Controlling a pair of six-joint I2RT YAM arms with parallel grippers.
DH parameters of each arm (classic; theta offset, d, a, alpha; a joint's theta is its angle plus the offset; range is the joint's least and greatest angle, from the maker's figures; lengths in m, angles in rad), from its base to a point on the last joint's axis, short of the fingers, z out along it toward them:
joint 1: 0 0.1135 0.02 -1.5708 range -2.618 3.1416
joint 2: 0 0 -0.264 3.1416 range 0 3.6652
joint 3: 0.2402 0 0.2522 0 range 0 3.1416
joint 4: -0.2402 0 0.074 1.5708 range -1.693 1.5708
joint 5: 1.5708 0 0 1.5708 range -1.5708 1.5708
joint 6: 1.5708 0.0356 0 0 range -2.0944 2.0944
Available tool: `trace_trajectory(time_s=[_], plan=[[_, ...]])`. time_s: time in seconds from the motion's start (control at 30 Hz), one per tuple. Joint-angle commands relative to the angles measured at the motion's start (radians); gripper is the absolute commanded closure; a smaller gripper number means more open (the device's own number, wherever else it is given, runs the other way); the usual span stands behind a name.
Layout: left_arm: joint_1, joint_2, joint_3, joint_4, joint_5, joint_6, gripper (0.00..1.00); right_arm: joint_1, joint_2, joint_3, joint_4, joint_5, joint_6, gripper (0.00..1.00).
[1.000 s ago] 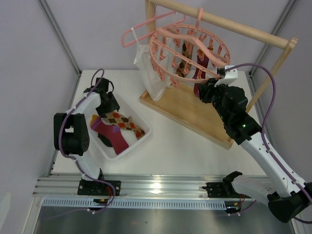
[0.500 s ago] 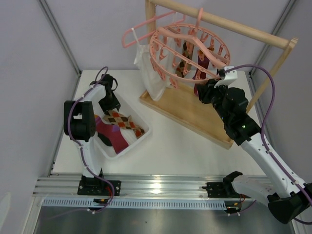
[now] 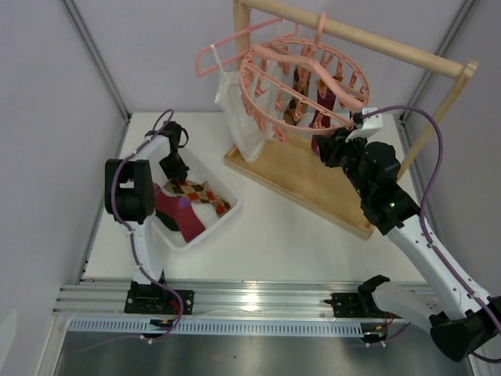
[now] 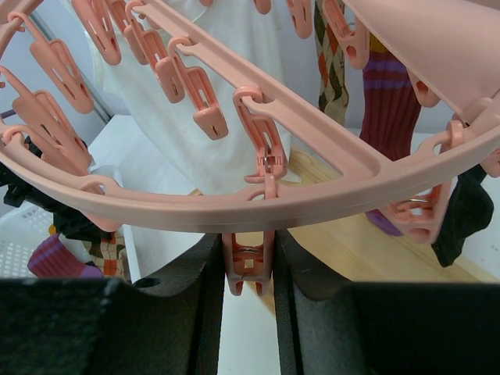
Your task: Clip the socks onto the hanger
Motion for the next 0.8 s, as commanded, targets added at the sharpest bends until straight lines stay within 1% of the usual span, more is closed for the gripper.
trace_trajectory(time_s=[0.0, 0.13, 0.27, 0.37, 0.4, 0.47, 0.53, 0.63, 0.67, 0.73, 0.77], plan=[[0.012, -0.001, -0.048, -0.011, 0.010, 0.012, 0.77, -0.005, -0.019, -0.017, -0.016, -0.014, 0.004, 1.00], [0.009, -0.034, -0.110, 0.025, 0.016, 0.039, 0.80, -0.006, -0.029, -0.021, -0.016, -0.021, 0.006, 1.00], [-0.011, -0.082, -0.148, 0.037, 0.022, 0.123, 0.84, -0.006, -0.040, -0.027, -0.019, -0.017, 0.001, 1.00], [-0.029, -0.128, -0.170, 0.048, 0.019, 0.172, 0.89, -0.008, -0.045, -0.032, -0.018, -0.017, 0.003, 1.00], [-0.031, -0.139, -0.196, 0.052, 0.025, 0.180, 0.93, -0.008, -0.048, -0.034, -0.018, -0.015, 0.004, 1.00], [-0.034, -0.169, -0.217, 0.091, 0.052, 0.197, 0.99, -0.008, -0.049, -0.035, -0.016, -0.017, 0.004, 1.00], [-0.034, -0.191, -0.254, 0.114, 0.048, 0.209, 0.99, -0.009, -0.054, -0.034, -0.019, -0.017, 0.006, 1.00], [-0.037, -0.261, -0.286, 0.149, 0.020, 0.219, 0.99, -0.011, -0.062, -0.034, -0.024, -0.014, 0.001, 1.00], [-0.040, -0.327, -0.295, 0.173, -0.001, 0.225, 0.99, -0.011, -0.065, -0.034, -0.025, -0.012, 0.000, 1.00], [-0.055, -0.405, -0.317, 0.201, -0.032, 0.261, 0.99, -0.012, -0.068, -0.031, -0.025, -0.012, 0.000, 1.00], [-0.076, -0.489, -0.338, 0.219, -0.045, 0.281, 0.99, -0.014, -0.066, -0.029, -0.024, -0.014, 0.000, 1.00]])
